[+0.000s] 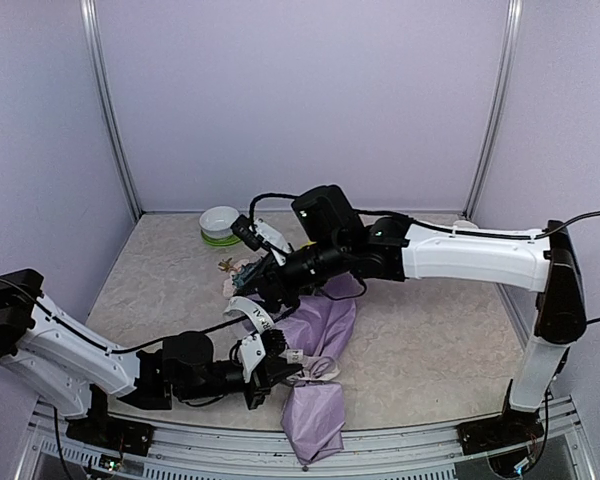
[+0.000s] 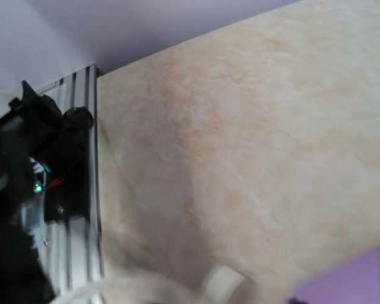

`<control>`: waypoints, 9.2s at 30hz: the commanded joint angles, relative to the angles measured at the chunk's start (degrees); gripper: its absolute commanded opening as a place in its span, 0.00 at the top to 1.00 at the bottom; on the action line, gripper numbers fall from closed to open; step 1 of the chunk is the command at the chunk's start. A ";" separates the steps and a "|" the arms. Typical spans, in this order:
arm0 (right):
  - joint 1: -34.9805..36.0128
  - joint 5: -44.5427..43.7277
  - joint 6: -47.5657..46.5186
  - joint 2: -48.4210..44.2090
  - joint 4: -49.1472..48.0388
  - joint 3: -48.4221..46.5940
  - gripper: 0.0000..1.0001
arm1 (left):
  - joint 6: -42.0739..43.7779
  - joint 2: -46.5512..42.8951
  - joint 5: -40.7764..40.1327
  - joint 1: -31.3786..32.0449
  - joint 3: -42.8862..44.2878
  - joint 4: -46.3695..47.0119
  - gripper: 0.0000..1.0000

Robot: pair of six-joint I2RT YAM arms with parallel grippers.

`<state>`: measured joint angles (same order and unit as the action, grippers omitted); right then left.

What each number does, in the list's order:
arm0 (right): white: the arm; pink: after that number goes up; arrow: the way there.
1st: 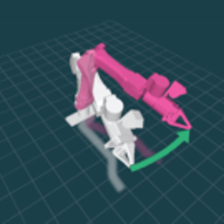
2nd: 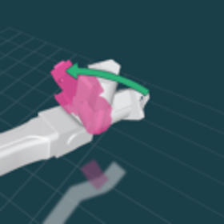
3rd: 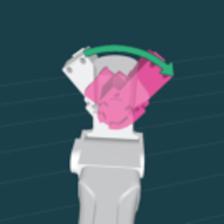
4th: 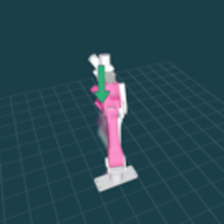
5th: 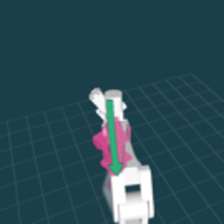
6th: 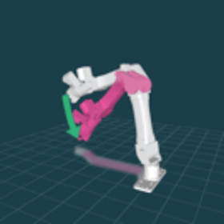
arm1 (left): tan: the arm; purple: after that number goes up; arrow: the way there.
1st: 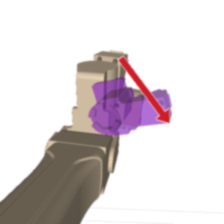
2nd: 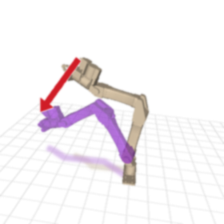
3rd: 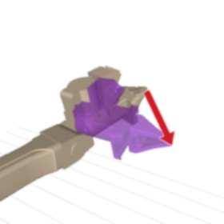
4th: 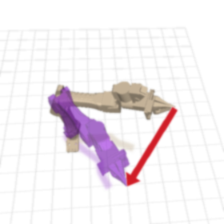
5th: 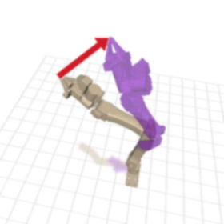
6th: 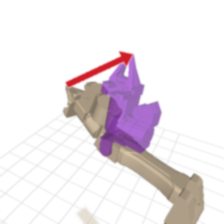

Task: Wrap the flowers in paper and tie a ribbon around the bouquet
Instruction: Cross the half-tied ribbon over the folded bouquet.

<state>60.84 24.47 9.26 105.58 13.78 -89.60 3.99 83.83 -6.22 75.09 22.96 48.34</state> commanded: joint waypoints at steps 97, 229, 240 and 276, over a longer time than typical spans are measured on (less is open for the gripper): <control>-4.69 21.09 -6.37 -12.56 -24.70 29.79 0.36 | -5.86 -0.18 8.38 -5.22 1.98 -3.00 1.00; -5.99 15.58 -5.27 -13.98 -23.59 36.76 1.00 | -45.38 -14.88 -7.80 -45.94 -0.97 -61.56 0.31; -6.05 14.63 -4.15 -14.88 -23.40 36.42 1.00 | -40.75 -22.72 -2.11 -43.13 -1.72 -56.77 1.00; -11.30 14.03 2.82 -13.90 -21.70 32.80 1.00 | 10.09 20.86 19.23 6.39 61.98 -47.00 1.00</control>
<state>49.80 37.69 13.72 92.51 -9.26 -55.99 12.14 103.22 16.80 81.38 83.07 -3.81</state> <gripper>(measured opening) 0.007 0.007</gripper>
